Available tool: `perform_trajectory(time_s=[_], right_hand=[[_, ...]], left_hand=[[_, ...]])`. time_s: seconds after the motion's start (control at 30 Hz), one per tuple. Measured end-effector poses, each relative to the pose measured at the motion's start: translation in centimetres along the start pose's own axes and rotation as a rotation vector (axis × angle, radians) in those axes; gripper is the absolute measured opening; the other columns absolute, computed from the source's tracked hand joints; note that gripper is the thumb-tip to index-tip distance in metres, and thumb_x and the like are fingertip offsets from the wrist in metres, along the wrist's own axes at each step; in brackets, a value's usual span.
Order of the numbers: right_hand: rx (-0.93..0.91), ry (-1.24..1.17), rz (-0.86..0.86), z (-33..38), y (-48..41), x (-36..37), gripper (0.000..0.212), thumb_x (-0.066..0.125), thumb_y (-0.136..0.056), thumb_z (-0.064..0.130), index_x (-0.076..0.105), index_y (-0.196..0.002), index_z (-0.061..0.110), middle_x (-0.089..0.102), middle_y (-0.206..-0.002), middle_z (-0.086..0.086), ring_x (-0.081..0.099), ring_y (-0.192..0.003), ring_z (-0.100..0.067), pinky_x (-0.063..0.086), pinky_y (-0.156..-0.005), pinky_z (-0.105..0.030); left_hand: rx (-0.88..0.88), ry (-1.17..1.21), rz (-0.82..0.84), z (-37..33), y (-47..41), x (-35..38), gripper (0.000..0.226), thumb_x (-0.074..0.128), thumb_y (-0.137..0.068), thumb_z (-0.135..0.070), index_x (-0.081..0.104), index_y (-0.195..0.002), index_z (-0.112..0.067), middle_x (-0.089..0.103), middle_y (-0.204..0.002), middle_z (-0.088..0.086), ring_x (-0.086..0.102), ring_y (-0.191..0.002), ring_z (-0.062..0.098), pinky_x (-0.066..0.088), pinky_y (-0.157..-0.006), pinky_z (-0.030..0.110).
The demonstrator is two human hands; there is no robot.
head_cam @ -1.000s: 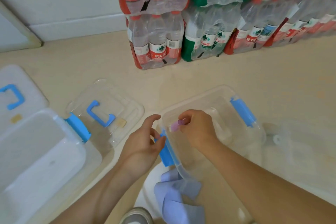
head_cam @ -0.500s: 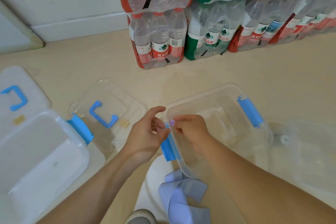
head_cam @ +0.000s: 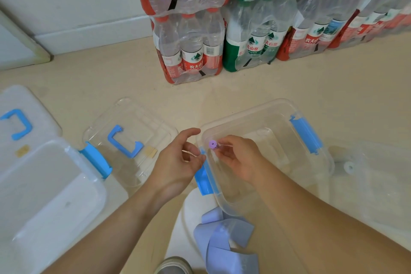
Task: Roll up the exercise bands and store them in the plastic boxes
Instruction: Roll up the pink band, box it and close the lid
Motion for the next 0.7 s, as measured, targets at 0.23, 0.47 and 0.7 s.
perform_trajectory(time_s=[0.23,0.47,0.7], right_hand=[[-0.109,0.299,-0.058,0.1,-0.8,0.5,0.047,0.08,-0.054,0.017,0.064,-0.084,-0.014,0.062,-0.078,-0.013,0.054,-0.075,-0.021,0.049,-0.097,-0.046],[-0.085,0.347,-0.054,0.3,-0.7,0.5,0.017,0.068,-0.069,0.002,0.07,-0.079,-0.012,0.065,-0.074,-0.02,0.057,-0.072,-0.024,0.053,-0.091,-0.041],[-0.116,0.38,-0.041,0.9,0.1,1.0,0.006,0.069,-0.077,-0.002,0.067,-0.08,0.003,0.062,-0.074,-0.018,0.053,-0.066,-0.024,0.052,-0.071,-0.034]], left_hand=[[-0.008,0.035,-0.003,0.0,-0.3,0.2,0.047,0.064,-0.085,-0.005,0.051,-0.117,-0.037,0.057,-0.083,0.0,0.052,-0.059,-0.003,0.043,-0.055,0.007],[-0.019,0.046,-0.009,0.0,-0.4,0.1,0.048,0.063,-0.084,-0.003,0.052,-0.116,-0.038,0.057,-0.083,0.0,0.051,-0.058,-0.002,0.044,-0.055,0.009],[-0.025,0.059,0.012,0.3,-0.5,0.3,0.046,0.064,-0.086,-0.01,0.052,-0.112,-0.045,0.058,-0.084,-0.001,0.055,-0.063,0.005,0.053,-0.066,0.023]])
Point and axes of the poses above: each hand's wrist, its own y-axis away from the middle knuckle, its own x-axis out of the palm, z = x × y, the point moved 10 cm from there along -y, towards the middle knuckle
